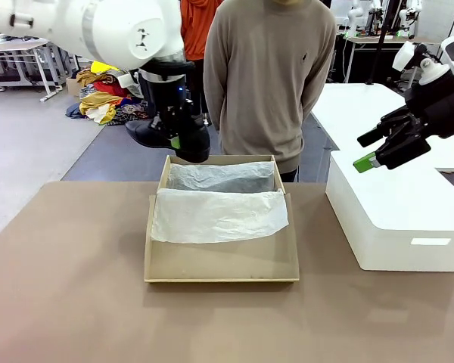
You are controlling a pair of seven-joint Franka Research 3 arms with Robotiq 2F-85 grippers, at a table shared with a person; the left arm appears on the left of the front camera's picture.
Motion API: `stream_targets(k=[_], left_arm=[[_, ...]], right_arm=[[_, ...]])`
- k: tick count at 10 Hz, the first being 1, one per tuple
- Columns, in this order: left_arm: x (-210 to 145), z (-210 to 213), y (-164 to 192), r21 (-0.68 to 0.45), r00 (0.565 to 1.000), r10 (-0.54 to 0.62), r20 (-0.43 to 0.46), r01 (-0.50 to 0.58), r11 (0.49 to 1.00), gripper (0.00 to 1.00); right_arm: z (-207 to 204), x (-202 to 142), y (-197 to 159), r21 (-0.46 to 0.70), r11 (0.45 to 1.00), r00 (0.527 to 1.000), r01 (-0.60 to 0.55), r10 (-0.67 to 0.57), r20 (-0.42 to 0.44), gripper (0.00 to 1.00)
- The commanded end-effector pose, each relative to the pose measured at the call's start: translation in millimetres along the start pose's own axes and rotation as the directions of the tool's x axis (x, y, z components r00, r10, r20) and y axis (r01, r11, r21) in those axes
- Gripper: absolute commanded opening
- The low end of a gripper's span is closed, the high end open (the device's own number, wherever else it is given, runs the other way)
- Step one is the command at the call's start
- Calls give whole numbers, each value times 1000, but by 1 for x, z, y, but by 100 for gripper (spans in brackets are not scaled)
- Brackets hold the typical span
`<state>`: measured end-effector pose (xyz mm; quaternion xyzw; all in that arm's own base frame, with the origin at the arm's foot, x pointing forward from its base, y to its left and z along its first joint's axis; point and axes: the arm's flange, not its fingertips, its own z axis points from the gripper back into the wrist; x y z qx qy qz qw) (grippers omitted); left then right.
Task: Pack the shoes into the box.
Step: Place the other shoe of the Shoes into the Shoes Box.
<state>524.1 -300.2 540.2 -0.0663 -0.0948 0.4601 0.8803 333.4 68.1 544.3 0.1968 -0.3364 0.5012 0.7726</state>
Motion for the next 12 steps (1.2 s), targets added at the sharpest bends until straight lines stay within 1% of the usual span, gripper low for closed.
stream_targets(k=[1, 2, 3, 5, 6, 12], left_arm=[[-13, 2, -25, 45, 998, 60, -19, -59, 997, 0], [-21, -2, -33, 44, 997, 76, -26, -75, 996, 0], [-30, -7, -40, 67, 996, 84, -37, -81, 994, 0], [-39, -11, -44, 123, 998, 59, -37, -54, 991, 0], [-35, -20, -33, 62, 998, 41, -46, -38, 997, 0], [-35, -20, -33, 62, 998, 41, -46, -38, 997, 0]], right_arm=[[-1, 1, -2, 14, 1000, 1000, -4, 3, 28, 100], [-1, 1, -2, 14, 1000, 1000, -4, 3, 28, 100], [-1, 1, -2, 14, 1000, 1000, -4, 3, 28, 100], [-1, 1, -2, 14, 1000, 1000, -4, 3, 28, 100], [-1, 1, -2, 14, 1000, 1000, -4, 3, 28, 100], [-1, 1, -2, 14, 1000, 1000, -4, 3, 28, 100]])
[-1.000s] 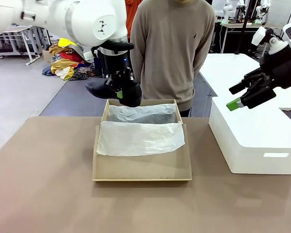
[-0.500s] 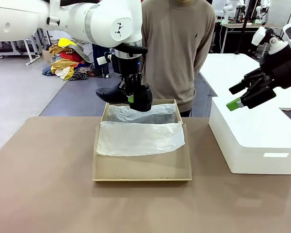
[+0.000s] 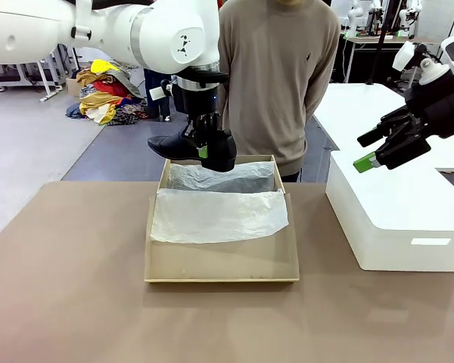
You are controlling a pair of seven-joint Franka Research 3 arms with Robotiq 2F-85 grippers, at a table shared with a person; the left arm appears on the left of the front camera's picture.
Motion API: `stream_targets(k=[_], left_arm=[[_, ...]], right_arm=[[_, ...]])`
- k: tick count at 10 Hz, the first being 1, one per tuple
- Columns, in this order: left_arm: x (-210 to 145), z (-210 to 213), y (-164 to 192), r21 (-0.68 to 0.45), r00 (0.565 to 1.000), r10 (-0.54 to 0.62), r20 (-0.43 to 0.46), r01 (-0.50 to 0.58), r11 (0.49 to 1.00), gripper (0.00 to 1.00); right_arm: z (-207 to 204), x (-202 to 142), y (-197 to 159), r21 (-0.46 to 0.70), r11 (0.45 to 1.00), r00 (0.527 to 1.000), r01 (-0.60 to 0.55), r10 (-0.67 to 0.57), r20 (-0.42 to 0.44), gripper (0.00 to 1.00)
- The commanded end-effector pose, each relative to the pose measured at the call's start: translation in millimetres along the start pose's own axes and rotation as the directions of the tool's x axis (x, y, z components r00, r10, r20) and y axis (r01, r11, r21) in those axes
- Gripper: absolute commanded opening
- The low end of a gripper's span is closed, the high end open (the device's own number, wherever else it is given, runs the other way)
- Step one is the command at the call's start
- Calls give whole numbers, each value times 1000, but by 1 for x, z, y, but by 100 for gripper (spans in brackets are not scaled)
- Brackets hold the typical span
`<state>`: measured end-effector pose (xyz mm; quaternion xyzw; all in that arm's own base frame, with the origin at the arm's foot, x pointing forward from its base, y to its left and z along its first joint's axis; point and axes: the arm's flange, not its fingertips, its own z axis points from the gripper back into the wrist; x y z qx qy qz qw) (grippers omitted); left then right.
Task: Pack the shoes into the box.
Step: Place the other shoe of the Shoes into the Shoes Box.
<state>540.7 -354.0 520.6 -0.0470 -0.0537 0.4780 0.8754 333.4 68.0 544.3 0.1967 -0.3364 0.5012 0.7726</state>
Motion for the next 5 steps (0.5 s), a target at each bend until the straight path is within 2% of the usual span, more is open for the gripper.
stream_targets(k=[1, 5], left_arm=[[2, 4, 7, -13, 1000, 2, 4, -2, 1000, 0], [0, 0, 0, 0, 1000, 0, 0, 0, 1000, 0]], right_arm=[[-1, 1, -2, 14, 1000, 1000, -4, 3, 28, 100], [-1, 1, -2, 14, 1000, 1000, -4, 3, 28, 100]])
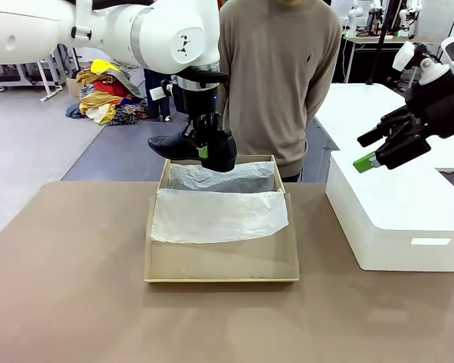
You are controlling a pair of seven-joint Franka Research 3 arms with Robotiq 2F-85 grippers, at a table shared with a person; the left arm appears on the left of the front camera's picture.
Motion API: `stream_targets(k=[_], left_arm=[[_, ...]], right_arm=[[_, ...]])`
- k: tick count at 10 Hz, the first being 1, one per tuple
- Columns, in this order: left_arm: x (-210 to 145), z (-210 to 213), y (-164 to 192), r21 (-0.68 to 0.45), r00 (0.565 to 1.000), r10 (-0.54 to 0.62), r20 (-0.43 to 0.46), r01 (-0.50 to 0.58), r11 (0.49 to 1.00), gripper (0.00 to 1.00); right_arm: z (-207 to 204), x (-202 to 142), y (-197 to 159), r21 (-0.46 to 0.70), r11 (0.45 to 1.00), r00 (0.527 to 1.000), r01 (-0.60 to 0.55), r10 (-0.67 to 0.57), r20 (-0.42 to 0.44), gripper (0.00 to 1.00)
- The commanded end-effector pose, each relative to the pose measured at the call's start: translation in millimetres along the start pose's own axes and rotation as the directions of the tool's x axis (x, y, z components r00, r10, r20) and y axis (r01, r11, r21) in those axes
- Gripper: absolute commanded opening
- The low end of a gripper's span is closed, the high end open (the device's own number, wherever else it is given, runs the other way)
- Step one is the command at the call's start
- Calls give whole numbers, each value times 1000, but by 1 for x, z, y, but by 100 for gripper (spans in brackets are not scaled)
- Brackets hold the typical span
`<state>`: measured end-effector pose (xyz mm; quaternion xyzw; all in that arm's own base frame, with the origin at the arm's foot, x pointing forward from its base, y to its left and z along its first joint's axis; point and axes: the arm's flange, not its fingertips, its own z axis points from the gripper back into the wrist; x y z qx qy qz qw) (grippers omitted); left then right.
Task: Pack the shoes into the box.
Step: Place the other shoe of the Shoes into the Shoes Box.
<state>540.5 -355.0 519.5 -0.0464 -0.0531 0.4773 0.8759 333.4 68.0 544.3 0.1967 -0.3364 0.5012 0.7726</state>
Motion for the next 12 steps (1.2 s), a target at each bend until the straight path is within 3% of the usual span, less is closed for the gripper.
stream_targets(k=[1, 7, 12], left_arm=[[-9, 4, 1, -4, 997, 76, -2, -76, 997, 0], [-64, 11, -15, 26, 969, 247, 32, -248, 969, 0], [-87, -7, -42, 16, 963, 269, 20, -270, 963, 0]], right_arm=[[-1, 1, -2, 14, 1000, 1000, -4, 3, 28, 100], [-1, 1, -2, 14, 1000, 1000, -4, 3, 28, 100], [-1, 1, -2, 14, 1000, 1000, -4, 3, 28, 100]])
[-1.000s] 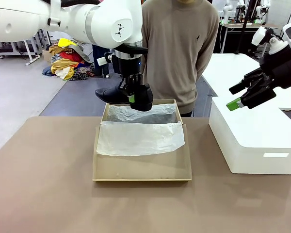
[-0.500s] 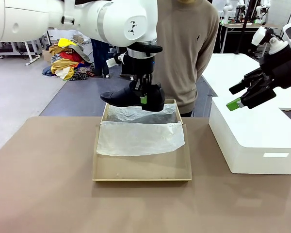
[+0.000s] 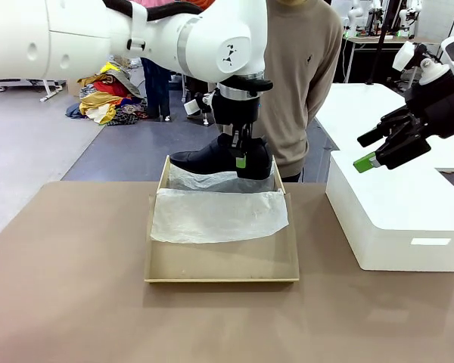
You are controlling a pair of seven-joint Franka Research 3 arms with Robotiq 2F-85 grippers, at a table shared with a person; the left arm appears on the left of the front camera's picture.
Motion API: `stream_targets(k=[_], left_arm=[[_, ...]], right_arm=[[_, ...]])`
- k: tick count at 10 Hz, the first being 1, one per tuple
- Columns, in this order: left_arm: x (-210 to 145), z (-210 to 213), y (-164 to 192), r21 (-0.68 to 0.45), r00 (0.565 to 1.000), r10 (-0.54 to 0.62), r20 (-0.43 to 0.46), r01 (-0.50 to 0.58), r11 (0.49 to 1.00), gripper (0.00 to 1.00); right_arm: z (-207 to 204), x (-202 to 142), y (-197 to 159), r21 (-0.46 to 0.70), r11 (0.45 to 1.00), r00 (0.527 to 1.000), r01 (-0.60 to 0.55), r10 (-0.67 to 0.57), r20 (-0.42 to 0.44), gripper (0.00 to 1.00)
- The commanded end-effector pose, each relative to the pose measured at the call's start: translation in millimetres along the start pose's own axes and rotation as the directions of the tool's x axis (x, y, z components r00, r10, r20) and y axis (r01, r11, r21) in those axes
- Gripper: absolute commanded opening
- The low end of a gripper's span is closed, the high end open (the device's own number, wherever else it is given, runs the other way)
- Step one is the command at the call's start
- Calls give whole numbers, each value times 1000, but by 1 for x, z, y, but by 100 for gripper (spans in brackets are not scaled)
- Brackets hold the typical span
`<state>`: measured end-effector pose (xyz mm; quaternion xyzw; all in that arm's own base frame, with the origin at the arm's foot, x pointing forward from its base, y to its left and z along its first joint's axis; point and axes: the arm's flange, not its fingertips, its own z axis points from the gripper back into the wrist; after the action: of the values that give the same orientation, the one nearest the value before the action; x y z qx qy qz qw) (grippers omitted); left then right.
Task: Pack the shoes into the box.
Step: Place the other shoe of the Shoes into the Shoes Box.
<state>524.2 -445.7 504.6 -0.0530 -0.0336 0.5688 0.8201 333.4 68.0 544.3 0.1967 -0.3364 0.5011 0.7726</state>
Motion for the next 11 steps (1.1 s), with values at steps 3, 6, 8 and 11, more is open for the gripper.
stream_targets(k=[3, 6, 8, 11], left_arm=[[-6, -3, -11, 30, 989, 132, 67, -134, 991, 0], [-3, -16, -15, 37, 987, 151, 47, -153, 988, 0], [-3, -25, -15, 44, 987, 156, 47, -158, 986, 0], [0, -36, -16, 43, 985, 165, 53, -167, 985, 0]], right_arm=[[-1, 1, -2, 14, 1000, 1000, -4, 3, 28, 100], [-1, 1, -2, 14, 1000, 1000, -4, 3, 28, 100], [-1, 1, -2, 14, 1000, 1000, -4, 3, 28, 100], [-1, 1, -2, 14, 1000, 1000, -4, 3, 28, 100]])
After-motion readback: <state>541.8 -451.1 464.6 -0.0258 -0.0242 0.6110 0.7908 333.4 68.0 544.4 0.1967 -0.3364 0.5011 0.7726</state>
